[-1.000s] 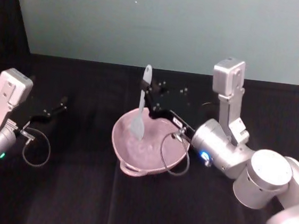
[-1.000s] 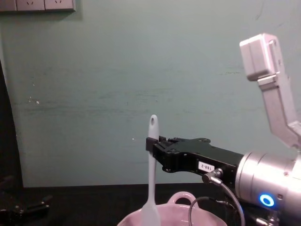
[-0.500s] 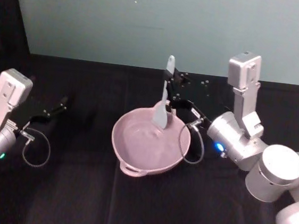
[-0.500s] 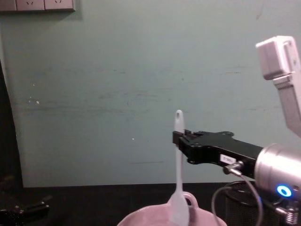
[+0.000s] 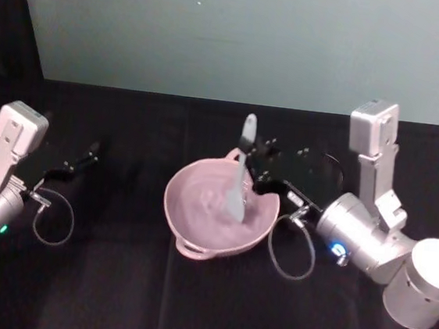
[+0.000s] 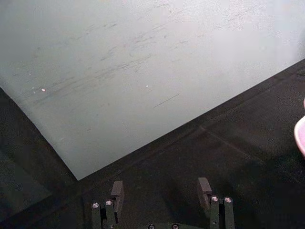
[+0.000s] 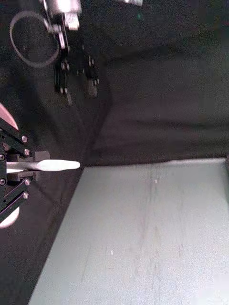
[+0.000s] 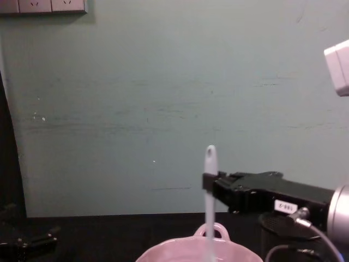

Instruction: Use the one hand to pick up the spoon and stir the clear water in the bowl.

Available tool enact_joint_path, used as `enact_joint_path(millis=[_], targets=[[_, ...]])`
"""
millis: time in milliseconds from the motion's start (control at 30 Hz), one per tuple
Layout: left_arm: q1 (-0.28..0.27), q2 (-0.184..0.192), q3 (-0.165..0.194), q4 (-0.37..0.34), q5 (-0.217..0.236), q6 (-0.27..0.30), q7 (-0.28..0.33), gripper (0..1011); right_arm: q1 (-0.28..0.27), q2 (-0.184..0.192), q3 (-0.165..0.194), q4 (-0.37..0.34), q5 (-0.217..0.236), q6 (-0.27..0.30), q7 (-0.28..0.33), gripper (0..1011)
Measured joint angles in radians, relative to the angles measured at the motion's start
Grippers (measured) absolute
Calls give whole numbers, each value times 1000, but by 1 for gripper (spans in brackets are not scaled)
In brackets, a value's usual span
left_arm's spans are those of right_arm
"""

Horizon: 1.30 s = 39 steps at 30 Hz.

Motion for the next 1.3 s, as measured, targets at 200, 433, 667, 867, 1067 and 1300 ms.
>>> enact_joint_path(millis=[200,433,667,867,1067,1300], targets=[[0,0,0,0,0,0,0,1011,14,-17,-38,1,26,17,14,110],[0,0,0,0,0,0,0,1011,70,-64,-72,79,24,-19,5,110],[0,0,0,0,0,0,0,1011,129,-101,-73,184,-9,-73,-25,110],[0,0,0,0,0,0,0,1011,154,-104,-46,227,-48,-109,-53,110],[0,0,0,0,0,0,0,1011,145,-77,-30,208,-65,-87,-52,110],[0,0,0,0,0,0,0,1011,89,-30,-3,122,-47,-36,-32,110]])
